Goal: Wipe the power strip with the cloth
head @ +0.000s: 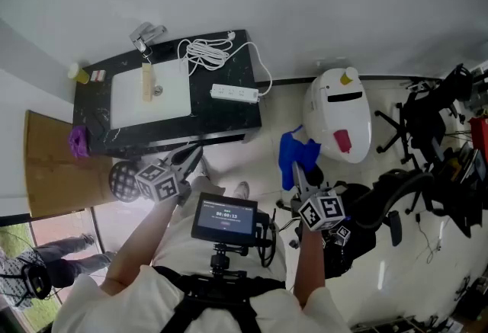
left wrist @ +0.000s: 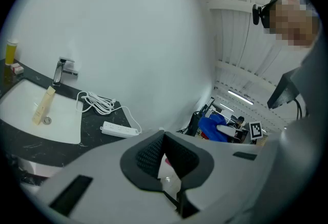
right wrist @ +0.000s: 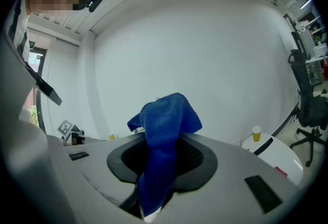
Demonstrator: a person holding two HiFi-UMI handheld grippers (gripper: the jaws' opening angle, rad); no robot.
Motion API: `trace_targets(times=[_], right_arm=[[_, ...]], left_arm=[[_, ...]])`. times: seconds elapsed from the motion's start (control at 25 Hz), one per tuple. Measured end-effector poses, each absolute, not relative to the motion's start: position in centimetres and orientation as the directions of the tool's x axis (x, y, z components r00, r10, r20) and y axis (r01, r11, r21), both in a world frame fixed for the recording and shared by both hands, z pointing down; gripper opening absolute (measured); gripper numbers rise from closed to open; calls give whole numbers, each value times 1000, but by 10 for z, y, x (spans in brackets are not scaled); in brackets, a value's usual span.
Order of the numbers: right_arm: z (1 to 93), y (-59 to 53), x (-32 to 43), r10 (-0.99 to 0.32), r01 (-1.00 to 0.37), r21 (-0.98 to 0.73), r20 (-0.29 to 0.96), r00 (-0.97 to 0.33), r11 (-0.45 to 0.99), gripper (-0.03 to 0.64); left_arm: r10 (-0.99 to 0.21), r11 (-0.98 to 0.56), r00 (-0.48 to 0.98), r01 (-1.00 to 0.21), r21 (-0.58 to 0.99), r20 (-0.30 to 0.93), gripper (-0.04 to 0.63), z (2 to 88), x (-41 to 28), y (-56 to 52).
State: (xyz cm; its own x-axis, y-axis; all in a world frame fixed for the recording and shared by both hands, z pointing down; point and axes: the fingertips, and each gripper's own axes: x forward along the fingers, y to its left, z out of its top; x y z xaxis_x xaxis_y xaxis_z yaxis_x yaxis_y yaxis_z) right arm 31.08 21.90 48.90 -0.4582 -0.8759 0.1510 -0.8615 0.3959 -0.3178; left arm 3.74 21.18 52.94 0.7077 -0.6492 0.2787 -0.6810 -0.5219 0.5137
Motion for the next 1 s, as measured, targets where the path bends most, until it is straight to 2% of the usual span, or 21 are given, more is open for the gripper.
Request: trace_targets(times=[0.36, 1.0], right_arm=[[476, 210, 276, -875, -861, -303, 141, -464, 408, 107], [463, 159, 196, -923, -900, -308, 133, -362, 309, 107]], left_arm=[[-651, -556, 723, -662, 502, 232, 9, 515, 7, 194], [-578, -596, 773, -618, 513, 260, 9, 507, -71, 135]])
